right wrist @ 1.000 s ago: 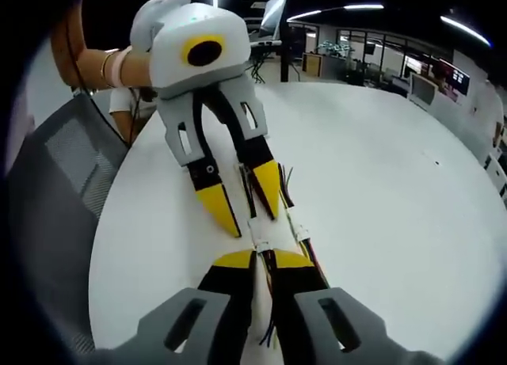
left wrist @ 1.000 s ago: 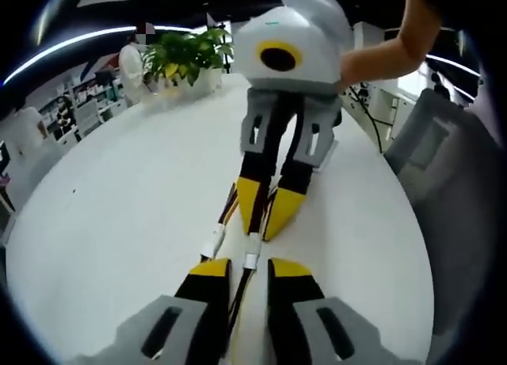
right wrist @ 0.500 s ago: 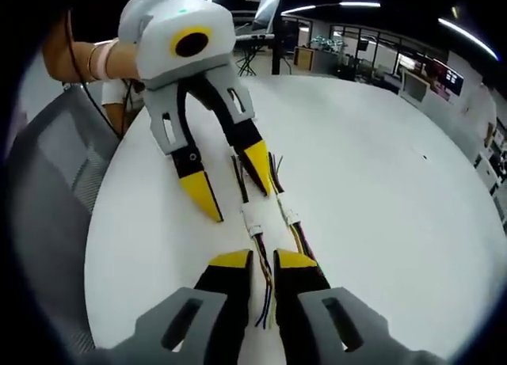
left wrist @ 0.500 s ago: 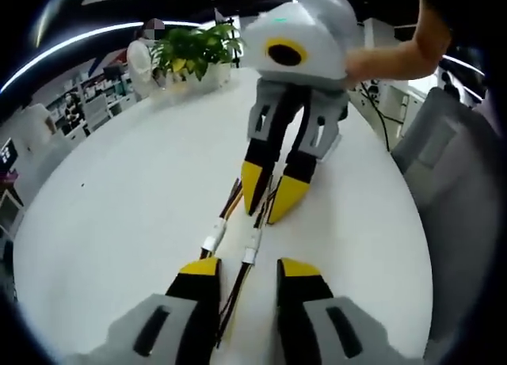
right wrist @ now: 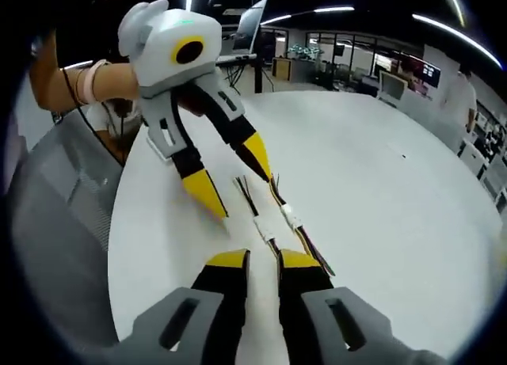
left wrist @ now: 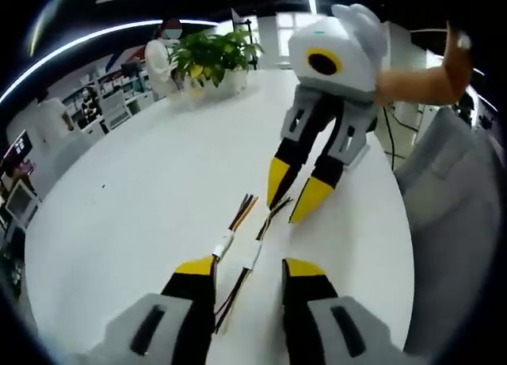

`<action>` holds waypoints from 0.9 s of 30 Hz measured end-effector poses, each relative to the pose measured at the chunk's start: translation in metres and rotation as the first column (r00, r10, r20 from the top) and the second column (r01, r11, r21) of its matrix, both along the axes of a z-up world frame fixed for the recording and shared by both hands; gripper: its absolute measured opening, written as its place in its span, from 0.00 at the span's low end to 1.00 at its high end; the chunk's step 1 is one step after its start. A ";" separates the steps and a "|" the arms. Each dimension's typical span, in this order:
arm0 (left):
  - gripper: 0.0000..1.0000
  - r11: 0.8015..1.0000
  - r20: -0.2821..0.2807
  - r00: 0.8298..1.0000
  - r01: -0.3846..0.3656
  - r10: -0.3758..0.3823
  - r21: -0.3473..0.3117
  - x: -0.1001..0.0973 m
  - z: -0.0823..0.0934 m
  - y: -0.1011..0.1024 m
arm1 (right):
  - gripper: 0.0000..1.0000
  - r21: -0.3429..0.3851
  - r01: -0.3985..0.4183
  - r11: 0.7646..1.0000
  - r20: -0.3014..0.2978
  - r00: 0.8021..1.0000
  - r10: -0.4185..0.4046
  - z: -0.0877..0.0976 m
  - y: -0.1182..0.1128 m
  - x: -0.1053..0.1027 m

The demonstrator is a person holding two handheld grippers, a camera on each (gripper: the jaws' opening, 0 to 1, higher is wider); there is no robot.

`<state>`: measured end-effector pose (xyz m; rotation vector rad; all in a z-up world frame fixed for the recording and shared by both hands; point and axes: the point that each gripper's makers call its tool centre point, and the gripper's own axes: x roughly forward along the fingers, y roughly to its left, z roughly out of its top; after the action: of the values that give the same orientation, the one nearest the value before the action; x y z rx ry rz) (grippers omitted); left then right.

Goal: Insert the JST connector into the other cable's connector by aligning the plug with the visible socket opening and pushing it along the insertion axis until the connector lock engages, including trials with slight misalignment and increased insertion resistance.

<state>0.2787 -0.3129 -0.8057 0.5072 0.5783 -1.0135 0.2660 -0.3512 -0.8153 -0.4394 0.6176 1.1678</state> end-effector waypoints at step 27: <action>0.47 0.977 0.020 0.991 -0.125 0.131 -0.170 -0.050 0.061 -0.007 | 0.41 0.069 0.165 0.984 0.018 0.986 -0.167 0.049 -0.019 -0.049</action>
<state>0.2288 -0.3194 -0.7447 0.3315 0.4863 -0.9208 0.2173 -0.3704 -0.7664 -0.3370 0.5814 1.0201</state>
